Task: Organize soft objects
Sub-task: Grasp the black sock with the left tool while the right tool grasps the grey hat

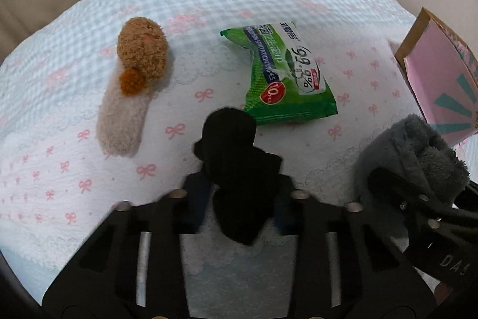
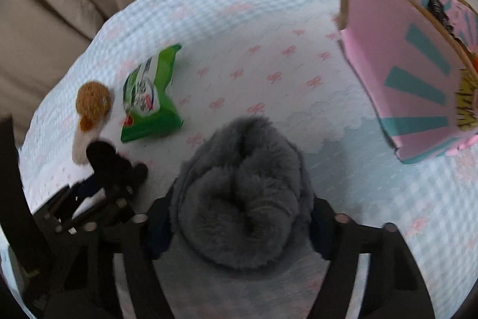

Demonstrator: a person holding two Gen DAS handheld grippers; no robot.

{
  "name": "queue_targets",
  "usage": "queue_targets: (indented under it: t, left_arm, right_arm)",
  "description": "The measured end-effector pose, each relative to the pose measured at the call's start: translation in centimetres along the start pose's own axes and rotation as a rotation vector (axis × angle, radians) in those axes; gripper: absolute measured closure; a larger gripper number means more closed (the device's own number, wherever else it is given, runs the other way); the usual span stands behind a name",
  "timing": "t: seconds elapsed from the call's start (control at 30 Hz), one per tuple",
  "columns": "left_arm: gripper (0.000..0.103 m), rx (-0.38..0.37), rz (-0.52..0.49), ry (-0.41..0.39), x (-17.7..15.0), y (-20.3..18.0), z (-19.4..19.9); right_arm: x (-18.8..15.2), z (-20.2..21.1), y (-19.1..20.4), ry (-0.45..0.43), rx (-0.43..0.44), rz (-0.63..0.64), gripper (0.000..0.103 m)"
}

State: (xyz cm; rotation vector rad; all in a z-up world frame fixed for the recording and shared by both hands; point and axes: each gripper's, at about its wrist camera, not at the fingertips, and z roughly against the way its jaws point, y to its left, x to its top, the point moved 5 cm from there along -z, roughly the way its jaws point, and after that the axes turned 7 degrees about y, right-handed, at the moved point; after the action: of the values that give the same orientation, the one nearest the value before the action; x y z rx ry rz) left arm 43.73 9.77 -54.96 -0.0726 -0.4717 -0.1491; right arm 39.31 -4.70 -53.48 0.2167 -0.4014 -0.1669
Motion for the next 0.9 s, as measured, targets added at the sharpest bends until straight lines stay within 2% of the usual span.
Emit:
queue_targets:
  t: [0.07, 0.13, 0.37, 0.5, 0.77, 0.9]
  left_arm:
    - [0.084, 0.004, -0.005, 0.003, 0.2, 0.0, 0.1]
    - [0.086, 0.009, -0.014, 0.005, 0.1, -0.1, 0.2]
    - [0.086, -0.004, 0.008, 0.004, 0.0, 0.1, 1.4]
    - [0.086, -0.005, 0.016, -0.003, 0.4, 0.3, 3.0]
    - [0.086, -0.014, 0.066, -0.058, 1.7, 0.2, 10.6]
    - [0.086, 0.002, 0.032, -0.09, 2.3, -1.4, 15.6]
  right_arm:
    - [0.0, 0.0, 0.2, -0.008, -0.009, 0.013, 0.048]
    - [-0.1, 0.1, 0.3, -0.01, -0.012, 0.013, 0.053]
    - [-0.1, 0.6, 0.3, -0.009, -0.013, 0.019, 0.054]
    - [0.4, 2.3, 0.7, -0.035, -0.01, 0.028, 0.054]
    - [1.0, 9.0, 1.7, -0.094, -0.02, 0.075, 0.054]
    - [1.3, 13.5, 2.0, -0.135, -0.008, 0.081, 0.054]
